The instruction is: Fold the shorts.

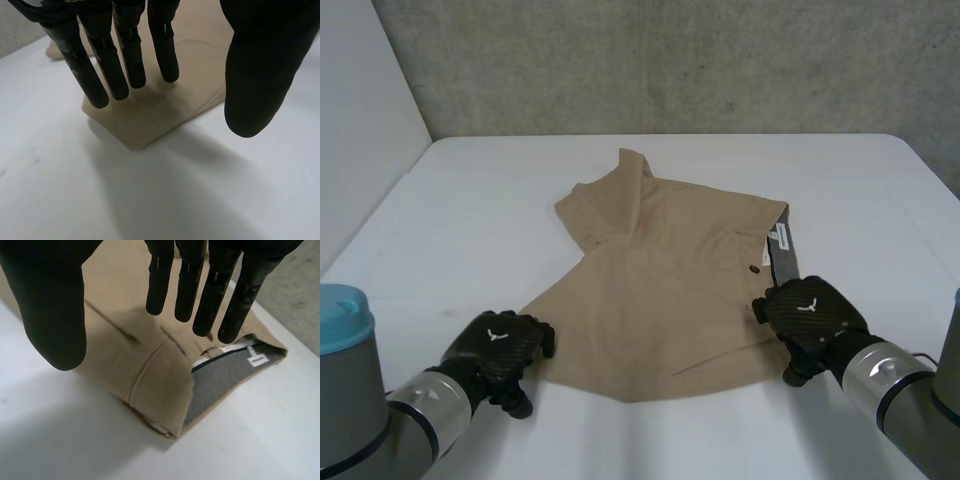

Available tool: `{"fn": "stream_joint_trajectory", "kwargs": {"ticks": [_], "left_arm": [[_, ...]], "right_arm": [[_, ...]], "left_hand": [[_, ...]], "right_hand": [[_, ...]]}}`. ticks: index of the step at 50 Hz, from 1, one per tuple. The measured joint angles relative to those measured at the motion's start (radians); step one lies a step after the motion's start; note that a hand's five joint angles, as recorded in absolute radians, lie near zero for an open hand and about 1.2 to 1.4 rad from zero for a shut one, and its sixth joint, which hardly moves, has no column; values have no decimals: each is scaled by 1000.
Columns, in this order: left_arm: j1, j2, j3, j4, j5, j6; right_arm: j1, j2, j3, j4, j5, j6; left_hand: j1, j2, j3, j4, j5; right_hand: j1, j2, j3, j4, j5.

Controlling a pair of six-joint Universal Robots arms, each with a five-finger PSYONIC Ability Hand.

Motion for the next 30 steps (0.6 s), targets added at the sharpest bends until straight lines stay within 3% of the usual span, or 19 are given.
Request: {"fn": "stream_joint_trajectory", "kwargs": {"ticks": [12,30], "left_arm": [[0,-117,31,163,-2,10],[-5,-261,141,174,-7,70]], "right_arm": [[1,60,0,-21,-5,-52],[2,68,4,-43,4,-51]], "left_hand": [[0,-1,0,0,0],[168,175,171,178,175]], "right_hand": [[2,0,0,0,0],[7,0,0,0,0]]}}
